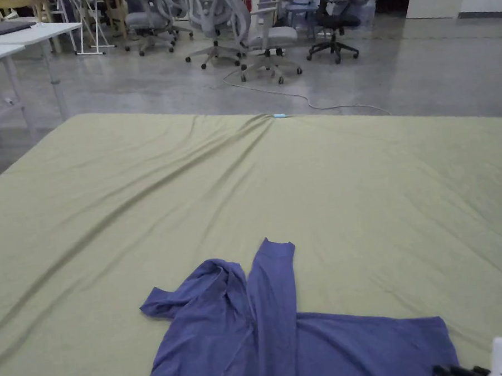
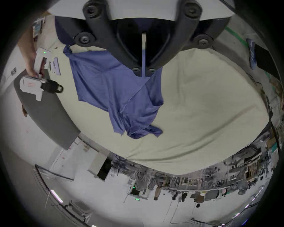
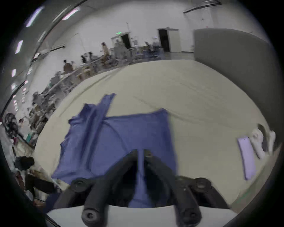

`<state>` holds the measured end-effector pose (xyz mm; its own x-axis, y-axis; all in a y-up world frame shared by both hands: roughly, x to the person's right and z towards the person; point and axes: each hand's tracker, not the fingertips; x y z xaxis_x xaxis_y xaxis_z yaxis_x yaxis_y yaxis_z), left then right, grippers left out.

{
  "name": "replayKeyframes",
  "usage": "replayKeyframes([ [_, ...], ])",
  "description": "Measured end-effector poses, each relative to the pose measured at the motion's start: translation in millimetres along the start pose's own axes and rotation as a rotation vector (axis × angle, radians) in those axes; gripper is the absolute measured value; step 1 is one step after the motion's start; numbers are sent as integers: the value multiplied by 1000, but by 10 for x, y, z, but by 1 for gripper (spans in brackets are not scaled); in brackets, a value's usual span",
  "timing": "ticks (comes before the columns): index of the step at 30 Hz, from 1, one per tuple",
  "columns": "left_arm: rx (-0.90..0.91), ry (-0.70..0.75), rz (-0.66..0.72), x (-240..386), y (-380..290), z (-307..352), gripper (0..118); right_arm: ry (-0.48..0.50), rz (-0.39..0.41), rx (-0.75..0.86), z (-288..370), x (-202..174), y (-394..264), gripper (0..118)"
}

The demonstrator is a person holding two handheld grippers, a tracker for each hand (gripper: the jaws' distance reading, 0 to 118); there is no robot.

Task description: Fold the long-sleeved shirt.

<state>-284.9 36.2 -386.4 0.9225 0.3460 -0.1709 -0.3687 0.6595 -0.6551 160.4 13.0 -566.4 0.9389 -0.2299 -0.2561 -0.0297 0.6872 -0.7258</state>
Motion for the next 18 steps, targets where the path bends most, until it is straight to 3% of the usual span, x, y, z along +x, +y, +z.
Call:
replayKeyframes([
  [1, 6, -13, 26, 40, 48, 1, 3, 31, 3, -6, -230, -139, 170, 87],
  [2, 11, -26, 35, 68, 93, -6, 3, 56, 14, -19, -456, -264, 309, 118],
  [6, 28, 42, 12, 16, 231, -127, 5, 104, 91, -62, -1659, -773, 1164, 118],
  [8, 49, 45, -22, 113, 324, -161, 5, 61, 59, -169, -2324, -854, 1356, 118],
  [9, 60, 34, -25, 164, 367, -186, 5, 23, 31, -217, -2632, -904, 1435, 114],
  [13, 86, 19, -10, 187, 483, -312, 5, -48, 19, -358, -3332, -1013, 1490, 56],
  [15, 79, 11, -11, 165, 471, -382, 5, -115, 80, -369, -3431, -1060, 1464, 57],
  [18, 50, -5, -15, 124, 457, -416, 5, -127, 189, -368, -3324, -1224, 1474, 54],
])
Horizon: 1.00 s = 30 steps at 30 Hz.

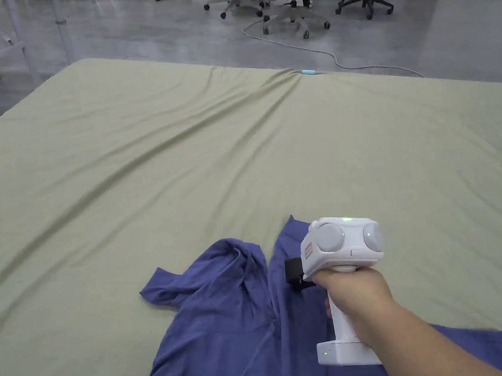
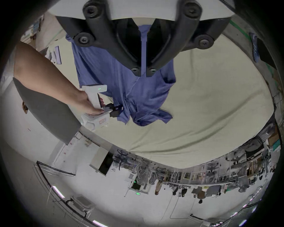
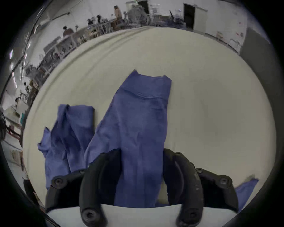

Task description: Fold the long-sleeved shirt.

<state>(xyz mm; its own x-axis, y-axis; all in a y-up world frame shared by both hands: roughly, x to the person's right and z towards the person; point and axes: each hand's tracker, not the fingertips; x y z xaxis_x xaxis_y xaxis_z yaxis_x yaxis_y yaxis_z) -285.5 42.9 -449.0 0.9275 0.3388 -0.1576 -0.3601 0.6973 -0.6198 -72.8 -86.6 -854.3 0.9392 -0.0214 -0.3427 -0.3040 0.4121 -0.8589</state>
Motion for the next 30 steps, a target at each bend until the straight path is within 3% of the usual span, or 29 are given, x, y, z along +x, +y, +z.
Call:
replayKeyframes([
  [1, -5, -1, -3, 30, -32, -17, 5, -22, 42, 8, 70, -18, -13, 43],
  [2, -7, -4, -9, 32, -47, -8, 5, -51, 105, 19, 144, 6, -11, 19],
  [3, -7, -9, -13, 28, -59, 18, 5, 5, 109, 24, 246, 26, -35, 3],
  [6, 2, -24, -16, 105, -101, 120, 5, 52, 106, 73, 634, 150, -183, 3],
  [11, 18, -42, 1, 92, -169, 359, 5, 141, 207, 269, 1822, 343, -790, 3],
  [14, 22, -38, 2, 112, -208, 468, 5, 192, 284, 288, 2376, 439, -1368, 3],
  [17, 23, -19, 25, 53, -268, 528, 5, 171, 364, 187, 2589, 518, -2024, 3],
  [21, 3, 7, 46, 37, -336, 575, 5, 102, 462, -68, 2286, 558, -2789, 4],
  [23, -9, 13, 50, 38, -362, 589, 5, 48, 452, -178, 1994, 627, -3037, 4],
  [24, -16, 14, 53, 38, -368, 590, 5, 19, 449, -202, 1904, 641, -3137, 9],
  [25, -21, 18, 54, 41, -377, 597, 5, -3, 439, -198, 1856, 648, -3207, 32],
  [27, -27, 21, 50, 48, -381, 609, 5, 14, 434, -147, 1862, 707, -3260, 103],
  [28, -28, 23, 49, 50, -376, 614, 5, -17, 411, -44, 1932, 698, -3282, 118],
  [30, -29, 28, 47, 50, -355, 615, 5, 48, 280, 89, 2165, 803, -3217, 118],
])
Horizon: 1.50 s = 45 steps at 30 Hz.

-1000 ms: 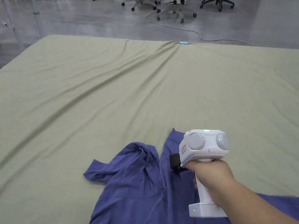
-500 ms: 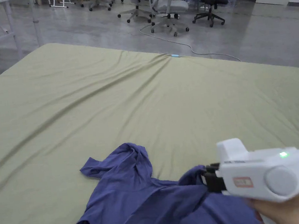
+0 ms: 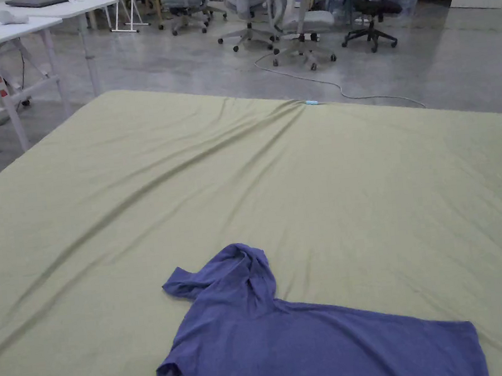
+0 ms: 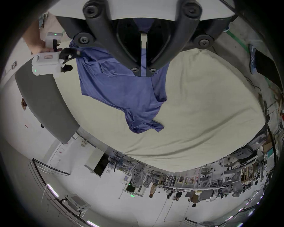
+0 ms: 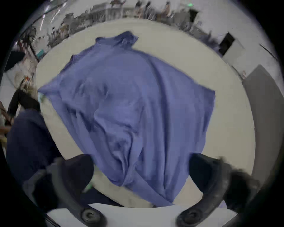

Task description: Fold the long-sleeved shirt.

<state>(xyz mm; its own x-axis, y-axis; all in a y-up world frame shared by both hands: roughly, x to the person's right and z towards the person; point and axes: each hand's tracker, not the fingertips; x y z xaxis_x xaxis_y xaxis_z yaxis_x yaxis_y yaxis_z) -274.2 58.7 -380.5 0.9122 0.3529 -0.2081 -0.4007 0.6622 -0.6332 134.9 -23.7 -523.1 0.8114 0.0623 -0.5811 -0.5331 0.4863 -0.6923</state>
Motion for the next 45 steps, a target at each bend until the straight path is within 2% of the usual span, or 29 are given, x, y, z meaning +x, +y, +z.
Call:
replayKeyframes([
  [3, 2, -2, 0, 13, 50, -63, 5, -34, -136, 169, 324, 35, 80, 113],
  [4, 0, -1, -1, 25, 68, -104, 5, -7, -180, 203, 436, 92, 85, 103],
  [5, -3, -1, -3, 35, 84, -152, 5, 23, -220, 221, 508, 109, 84, 82],
  [6, -8, -5, -2, 44, 102, -221, 5, 58, -263, 229, 541, 119, 85, 49],
  [7, -16, -9, 0, 47, 116, -290, 5, 61, -289, 239, 545, 109, 78, 3],
  [9, -34, -15, 8, 41, 213, -517, 5, 9, -307, 283, 532, 92, 21, 4],
  [10, -31, -19, 13, 25, 275, -636, 14, 18, -297, 275, 518, 86, 13, 4],
  [11, -25, -23, 22, -12, 366, -814, 39, 26, -297, 273, 495, 91, 8, 4],
  [13, -62, 33, 0, -87, 614, -1336, 118, 43, -339, 275, 433, 109, -8, 4],
  [15, -39, 112, -39, -144, 821, -1787, 111, 72, -380, 264, 345, 173, -27, 4],
  [19, -140, 257, -105, -225, 1072, -2801, 111, 44, -419, 210, 134, 346, -34, 4],
  [21, -194, 222, -115, -218, 1061, -3148, 105, -3, -445, 168, 49, 456, -31, 4],
  [22, -209, 202, -140, -182, 1028, -3282, 95, -24, -467, 143, -8, 533, -20, 4],
  [24, -230, 223, -253, -35, 888, -3410, 94, -41, -528, 119, -94, 733, 12, 4],
  [25, -205, 274, -359, 58, 828, -3386, 79, -47, -558, 115, -148, 857, 47, 4],
  [26, -143, 270, -431, 120, 808, -3310, 55, -68, -583, 103, -214, 994, 110, 4],
  [28, -154, 200, -432, 213, 776, -3178, 25, -114, -588, 98, -352, 1268, 270, 12],
  [30, -182, 180, -403, 212, 779, -3110, 9, -179, -555, 108, -550, 1514, 505, 29],
  [31, -185, 115, -343, 187, 839, -3090, 2, -204, -541, 104, -672, 1616, 617, 80],
  [32, -174, 117, -284, 144, 893, -3068, 2, -201, -539, 98, -808, 1714, 721, 118],
  [34, -162, 98, -238, 67, 1004, -3029, 3, -185, -537, 116, -992, 1851, 925, 114],
  [37, -150, 67, -192, 34, 1075, -2989, 6, -207, -583, -39, -1273, 1996, 1067, 112],
  [38, -164, 53, -193, 32, 1092, -2990, 8, -196, -568, -74, -1335, 1996, 1103, 105],
  [39, -169, 40, -195, 39, 1060, -2982, 15, -189, -530, -96, -1363, 1963, 1126, 88],
  [40, -168, 28, -197, 46, 1061, -2964, 15, -196, -488, -117, -1444, 1910, 1155, 51],
  [41, -175, 24, -199, 65, 1070, -2938, 12, -185, -422, -135, -1466, 1844, 1165, 27],
  [42, -177, 32, -199, 83, 1079, -2907, 2, -150, -412, -83, -1413, 1784, 1165, 15],
  [43, -172, 38, -197, 87, 1061, -2866, 2, -187, -405, -94, -1367, 1728, 1187, 10],
  [45, -156, -1, -163, 82, 1092, -2743, 1, -174, -409, -101, -1262, 1619, 1165, 9],
])
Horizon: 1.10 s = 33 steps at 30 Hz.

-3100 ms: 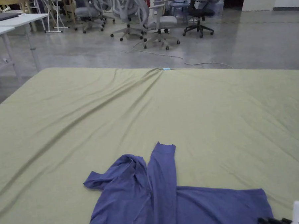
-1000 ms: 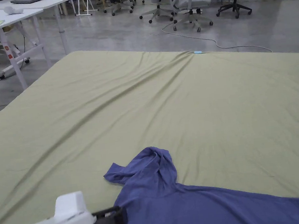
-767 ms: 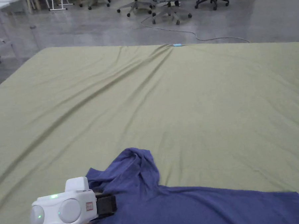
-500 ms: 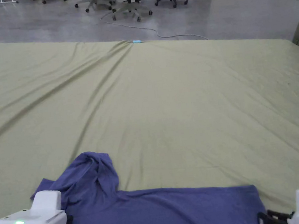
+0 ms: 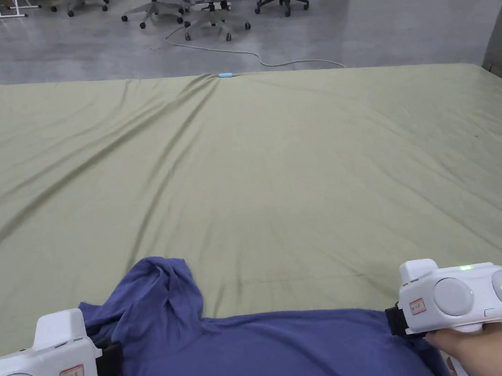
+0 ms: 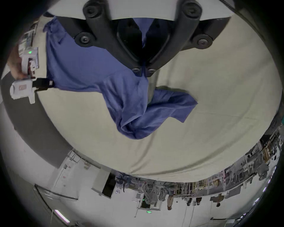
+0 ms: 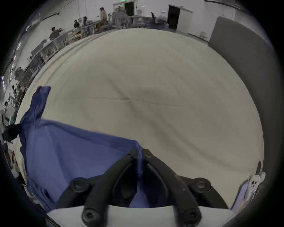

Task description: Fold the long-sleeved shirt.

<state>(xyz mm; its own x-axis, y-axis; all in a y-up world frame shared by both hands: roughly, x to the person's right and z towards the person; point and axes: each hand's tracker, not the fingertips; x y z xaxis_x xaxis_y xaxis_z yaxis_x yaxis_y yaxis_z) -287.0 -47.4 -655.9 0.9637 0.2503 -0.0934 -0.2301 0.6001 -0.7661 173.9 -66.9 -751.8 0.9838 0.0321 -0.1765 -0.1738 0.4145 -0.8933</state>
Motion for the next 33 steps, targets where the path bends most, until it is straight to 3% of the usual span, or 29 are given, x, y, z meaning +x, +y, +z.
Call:
replayKeyframes([
  [2, 31, -24, 42, 3, -10, 228, 1, 51, -26, 64, 251, -14, -120, 9],
  [7, 159, -109, 115, 9, -95, 1055, 1, 108, -5, 332, 1335, -14, -669, 9],
  [14, 402, -175, 184, 165, -449, 2497, 1, 111, -60, 706, 2956, -69, -1644, 9],
  [20, 585, -237, 210, 340, -536, 3419, 1, 94, -96, 905, 3756, -76, -2023, 9],
  [23, 667, -250, 165, 394, -346, 3682, 1, 111, -96, 944, 4026, -59, -1900, 9],
  [25, 734, -190, 111, 486, -182, 3812, 1, 90, -53, 1002, 4210, -86, -1716, 9],
  [29, 806, -339, 153, 526, 407, 4018, 1, 52, -11, 1093, 4714, -169, -1079, 9],
  [31, 872, -287, 101, 607, 733, 4104, 1, -11, 13, 1132, 4899, -54, -719, 9],
  [33, 923, -248, 48, 690, 1120, 4187, 1, 8, 3, 1129, 5101, 11, -271, 9],
])
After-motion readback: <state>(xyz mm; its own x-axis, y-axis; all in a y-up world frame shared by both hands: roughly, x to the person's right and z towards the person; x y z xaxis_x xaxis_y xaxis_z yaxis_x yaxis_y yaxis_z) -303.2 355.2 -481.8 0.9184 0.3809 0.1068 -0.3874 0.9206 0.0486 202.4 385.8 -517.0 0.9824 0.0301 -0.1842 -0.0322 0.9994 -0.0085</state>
